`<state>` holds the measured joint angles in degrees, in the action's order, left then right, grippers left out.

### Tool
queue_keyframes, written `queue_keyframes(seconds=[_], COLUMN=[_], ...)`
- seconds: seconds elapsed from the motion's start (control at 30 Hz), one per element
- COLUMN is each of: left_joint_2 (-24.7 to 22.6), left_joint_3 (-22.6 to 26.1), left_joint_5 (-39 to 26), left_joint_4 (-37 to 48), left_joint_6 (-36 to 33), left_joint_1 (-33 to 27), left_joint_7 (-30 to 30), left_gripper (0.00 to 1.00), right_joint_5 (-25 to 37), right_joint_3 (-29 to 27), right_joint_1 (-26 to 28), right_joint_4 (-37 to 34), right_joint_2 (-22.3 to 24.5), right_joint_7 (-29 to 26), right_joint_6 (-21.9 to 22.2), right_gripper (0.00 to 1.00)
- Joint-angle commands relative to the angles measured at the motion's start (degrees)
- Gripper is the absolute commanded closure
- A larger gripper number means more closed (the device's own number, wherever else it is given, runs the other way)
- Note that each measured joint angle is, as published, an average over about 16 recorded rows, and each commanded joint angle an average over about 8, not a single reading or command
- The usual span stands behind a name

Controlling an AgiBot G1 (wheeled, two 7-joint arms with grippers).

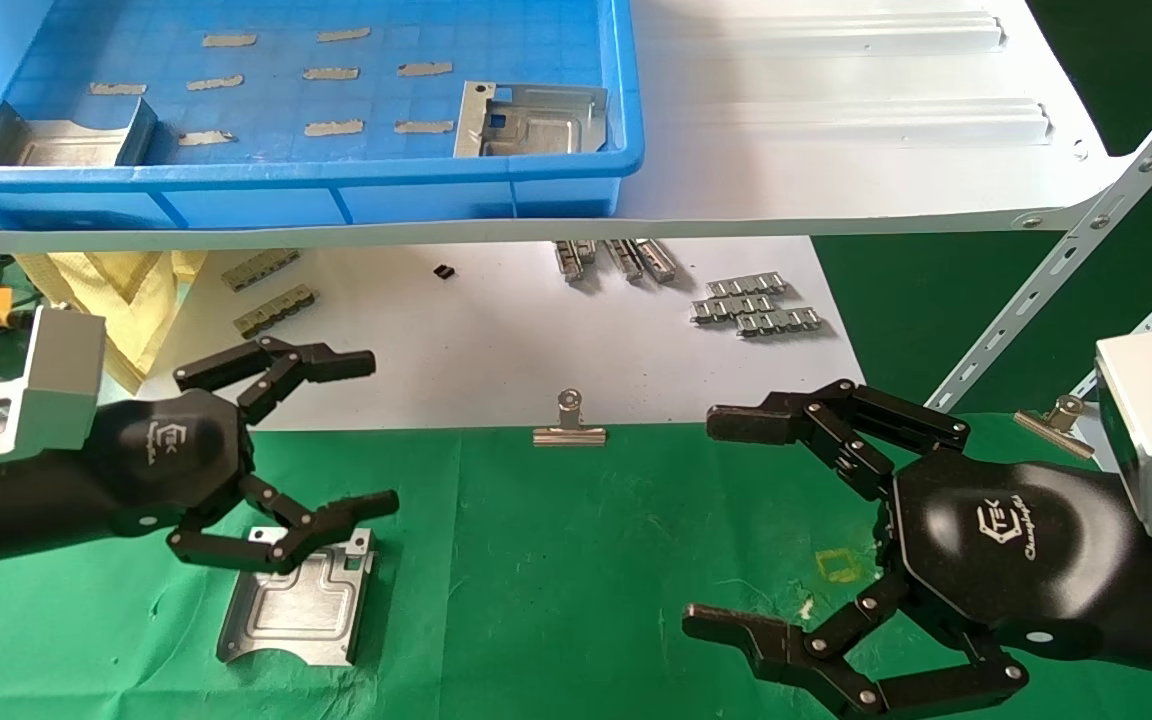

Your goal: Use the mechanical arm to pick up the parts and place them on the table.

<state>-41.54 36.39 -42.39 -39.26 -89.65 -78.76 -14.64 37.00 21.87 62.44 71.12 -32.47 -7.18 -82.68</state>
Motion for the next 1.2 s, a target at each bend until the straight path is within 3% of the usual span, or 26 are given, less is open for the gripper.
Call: queue_keyframes(seconds=[0.03, 1.2], left_joint_2=[0.34, 6.25], left_joint_3=[-1.07, -19.53], left_joint_5=[0.03, 0.51], left_joint_4=[-1.80, -32.90], left_joint_6=[0.21, 3.79], left_joint_1=[0.90, 16.48], left_joint_7=[1.33, 24.35], left_gripper=[0.00, 0.00], right_joint_5=[0.00, 0.00], right_joint_3=[0.00, 0.00], right_joint_1=[0.00, 0.00], right_joint_4=[0.00, 0.00], right_joint_2=[0.00, 0.00], right_joint_7=[0.00, 0.00], right_joint_6=[0.00, 0.00], right_gripper=[0.00, 0.00])
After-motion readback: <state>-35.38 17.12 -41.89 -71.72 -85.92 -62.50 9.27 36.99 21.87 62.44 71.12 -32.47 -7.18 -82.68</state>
